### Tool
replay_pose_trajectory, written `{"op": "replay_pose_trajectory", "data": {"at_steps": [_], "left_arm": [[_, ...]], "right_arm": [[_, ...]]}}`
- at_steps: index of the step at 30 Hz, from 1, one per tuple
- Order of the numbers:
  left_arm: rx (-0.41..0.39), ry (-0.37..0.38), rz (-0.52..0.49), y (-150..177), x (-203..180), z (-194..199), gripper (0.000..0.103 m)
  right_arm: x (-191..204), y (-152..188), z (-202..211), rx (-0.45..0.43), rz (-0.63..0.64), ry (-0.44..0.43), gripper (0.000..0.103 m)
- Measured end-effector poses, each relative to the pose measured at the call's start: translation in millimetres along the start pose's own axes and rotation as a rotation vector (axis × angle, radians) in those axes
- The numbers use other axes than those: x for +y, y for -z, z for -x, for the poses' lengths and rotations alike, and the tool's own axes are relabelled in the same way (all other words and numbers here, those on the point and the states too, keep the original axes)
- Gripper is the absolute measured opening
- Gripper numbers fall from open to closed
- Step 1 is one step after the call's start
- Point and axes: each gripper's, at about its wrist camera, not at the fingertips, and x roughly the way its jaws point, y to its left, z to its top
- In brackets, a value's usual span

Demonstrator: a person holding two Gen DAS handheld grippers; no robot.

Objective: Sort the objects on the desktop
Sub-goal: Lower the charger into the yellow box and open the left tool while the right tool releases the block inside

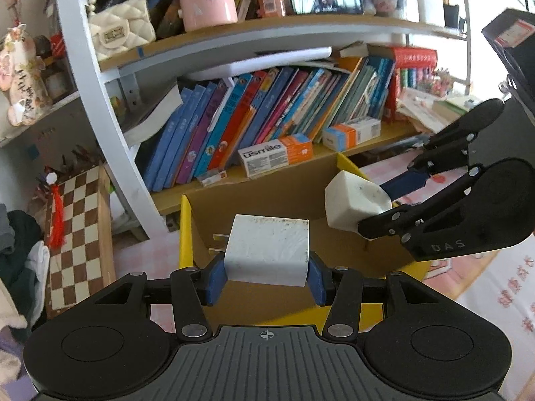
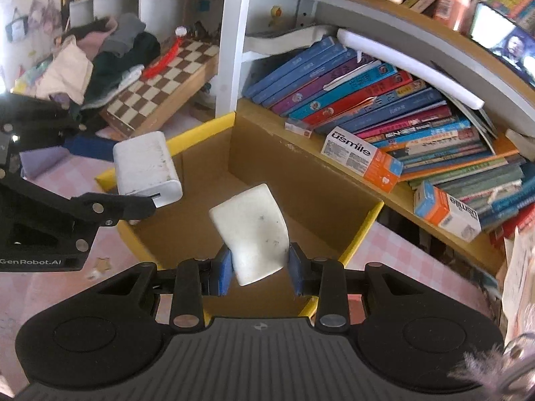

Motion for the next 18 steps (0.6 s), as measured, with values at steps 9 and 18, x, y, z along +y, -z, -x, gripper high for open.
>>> {"op": "replay_pose_trajectory", "data": {"at_steps": [9,18], "left_arm": [[0.095,-0.015,-0.065,-1.9,-7.5,-50.1,0.048],[0.160,-0.008,-0.060,-1.6,-4.6,-80.5,0.048]], "right_arm": [[-9.7,-9.1,-58.3,0.112,0.104,-0.048,0.032],[-16.1,-6.0,-100.3,0.229,0.191,-0.116,0.032]]}}
